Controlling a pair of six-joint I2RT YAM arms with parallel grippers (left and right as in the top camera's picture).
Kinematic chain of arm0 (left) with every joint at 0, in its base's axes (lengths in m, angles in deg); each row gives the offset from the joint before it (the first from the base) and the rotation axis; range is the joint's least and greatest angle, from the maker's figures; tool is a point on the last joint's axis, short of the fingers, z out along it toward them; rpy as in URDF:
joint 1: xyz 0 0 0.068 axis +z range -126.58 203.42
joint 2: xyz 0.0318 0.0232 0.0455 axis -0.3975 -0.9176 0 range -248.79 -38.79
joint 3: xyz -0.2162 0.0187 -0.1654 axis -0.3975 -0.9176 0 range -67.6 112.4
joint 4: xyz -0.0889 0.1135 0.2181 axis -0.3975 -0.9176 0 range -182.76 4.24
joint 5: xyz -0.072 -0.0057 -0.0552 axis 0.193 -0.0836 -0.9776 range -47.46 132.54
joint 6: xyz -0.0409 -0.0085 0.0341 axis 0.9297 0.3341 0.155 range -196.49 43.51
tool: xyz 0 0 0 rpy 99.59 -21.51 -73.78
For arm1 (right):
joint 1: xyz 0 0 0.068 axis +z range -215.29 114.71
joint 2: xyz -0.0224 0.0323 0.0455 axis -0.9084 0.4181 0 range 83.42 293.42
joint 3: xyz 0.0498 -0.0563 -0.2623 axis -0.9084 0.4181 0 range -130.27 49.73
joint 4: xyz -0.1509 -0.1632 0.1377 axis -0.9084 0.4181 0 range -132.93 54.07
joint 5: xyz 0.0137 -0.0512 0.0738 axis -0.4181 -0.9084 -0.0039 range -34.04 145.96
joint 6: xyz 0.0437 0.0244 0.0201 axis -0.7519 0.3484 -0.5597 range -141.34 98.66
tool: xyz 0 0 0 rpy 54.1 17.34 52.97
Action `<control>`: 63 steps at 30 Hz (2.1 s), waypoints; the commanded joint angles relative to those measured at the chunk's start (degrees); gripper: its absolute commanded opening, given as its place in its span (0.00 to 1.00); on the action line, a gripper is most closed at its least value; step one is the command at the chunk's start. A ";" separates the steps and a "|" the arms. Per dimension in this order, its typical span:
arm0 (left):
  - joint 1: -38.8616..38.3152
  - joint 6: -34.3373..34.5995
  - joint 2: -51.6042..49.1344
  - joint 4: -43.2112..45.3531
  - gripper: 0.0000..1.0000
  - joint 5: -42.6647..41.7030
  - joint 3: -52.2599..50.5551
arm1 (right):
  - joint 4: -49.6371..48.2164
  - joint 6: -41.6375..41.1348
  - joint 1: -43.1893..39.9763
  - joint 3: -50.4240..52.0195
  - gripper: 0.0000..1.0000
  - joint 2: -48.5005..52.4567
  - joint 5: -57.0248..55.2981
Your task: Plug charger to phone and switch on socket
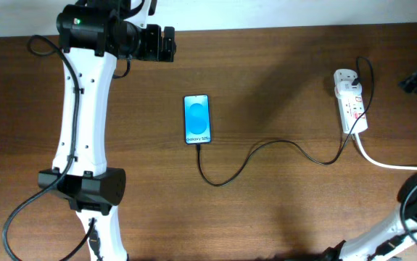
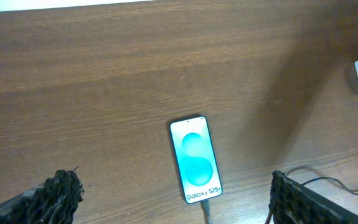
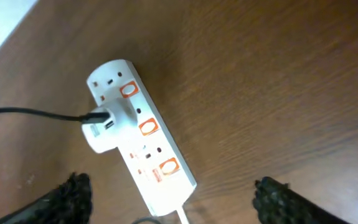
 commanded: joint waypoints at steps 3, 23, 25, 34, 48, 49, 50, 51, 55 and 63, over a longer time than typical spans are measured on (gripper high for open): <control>0.15 -0.55 1.36 0.00 0.99 0.59 0.98 | -1.64 0.85 2.36 -0.61 0.79 4.83 -1.33; 0.20 -0.55 1.33 0.42 1.00 0.61 0.90 | -3.87 -0.70 4.96 0.17 0.79 13.42 -7.89; 0.20 -0.55 1.33 0.42 1.00 0.61 0.90 | -4.39 -0.70 5.42 0.17 0.79 14.53 -7.91; 0.20 -0.52 1.33 0.90 0.99 0.61 0.90 | -7.21 -2.58 8.70 0.17 0.79 17.18 -7.91; 0.20 -0.52 1.33 1.29 0.99 0.59 0.90 | -4.31 -3.02 10.69 0.42 0.79 19.10 -5.57; 0.20 -0.52 1.33 1.29 0.99 0.61 0.90 | -4.35 -3.04 11.37 0.74 0.79 19.10 -5.57; 0.20 -0.52 1.33 1.27 1.00 0.59 0.90 | -4.59 -3.08 11.85 1.29 0.79 19.10 -5.81; 0.20 -0.52 1.33 1.27 0.99 0.59 0.90 | -5.01 -3.30 12.41 2.40 0.79 19.10 -7.04; 0.20 -0.52 1.33 1.27 1.00 0.57 0.90 | -7.67 -4.92 12.39 4.39 0.79 19.10 -7.08; 0.20 -0.52 1.33 1.29 0.99 0.57 0.90 | -9.79 -9.73 11.65 4.39 0.79 19.10 -4.87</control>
